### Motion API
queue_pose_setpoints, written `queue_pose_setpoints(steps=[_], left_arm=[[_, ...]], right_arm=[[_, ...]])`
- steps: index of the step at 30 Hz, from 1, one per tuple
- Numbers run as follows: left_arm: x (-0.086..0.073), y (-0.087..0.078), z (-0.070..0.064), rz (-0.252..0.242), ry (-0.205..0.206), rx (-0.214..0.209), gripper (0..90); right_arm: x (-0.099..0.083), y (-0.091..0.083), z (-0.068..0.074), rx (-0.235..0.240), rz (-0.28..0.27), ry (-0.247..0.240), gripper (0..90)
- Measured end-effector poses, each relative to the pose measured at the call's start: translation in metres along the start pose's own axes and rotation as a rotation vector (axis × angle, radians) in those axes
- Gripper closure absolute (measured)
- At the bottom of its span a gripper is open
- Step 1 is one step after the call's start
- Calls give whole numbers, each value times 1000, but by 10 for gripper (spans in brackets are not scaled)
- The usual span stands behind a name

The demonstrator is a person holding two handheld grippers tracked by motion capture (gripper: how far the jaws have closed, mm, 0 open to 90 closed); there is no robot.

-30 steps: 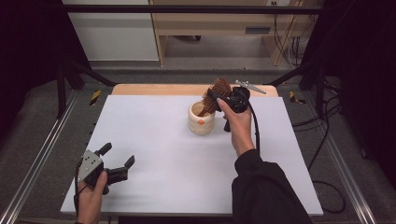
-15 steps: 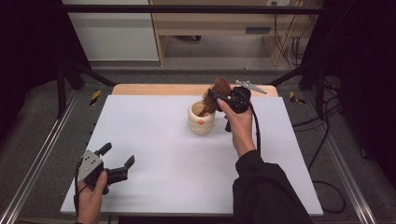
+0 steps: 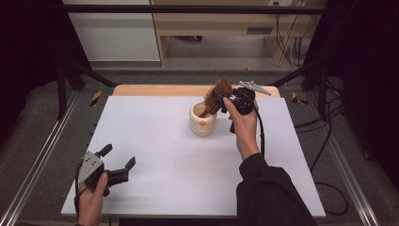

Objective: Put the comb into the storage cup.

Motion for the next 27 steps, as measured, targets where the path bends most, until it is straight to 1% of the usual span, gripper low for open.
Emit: queue_pose_setpoints(steps=[3, 7, 10, 17, 21, 24, 27], left_arm=[[0, 0, 0, -1, 1, 1, 14], [0, 0, 0, 0, 1, 3, 14], [0, 0, 0, 0, 3, 2, 14], [0, -1, 1, -2, 0, 7, 14], [0, -1, 2, -2, -1, 9, 14], [0, -1, 3, -2, -4, 16, 13], [0, -2, 4, -3, -7, 16, 13]], right_arm=[[2, -4, 0, -6, -7, -13, 59], [5, -11, 1, 2, -15, -40, 48], [7, -17, 2, -3, -24, -58, 48], [15, -32, -1, 7, -51, -83, 47], [19, -42, -6, 8, -61, -97, 46], [20, -48, -10, 15, -61, -94, 50], [20, -53, -16, 10, -61, -95, 55]])
Point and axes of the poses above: each handheld gripper's, and its own axes: y roughly forward along the jaws, x roughly out of its top, z roughly to its left, the point moved 3 cm from there along y, roughly forward along the jaws, and after that the axes turned 3 degrees about y, right-handed, at the moved point
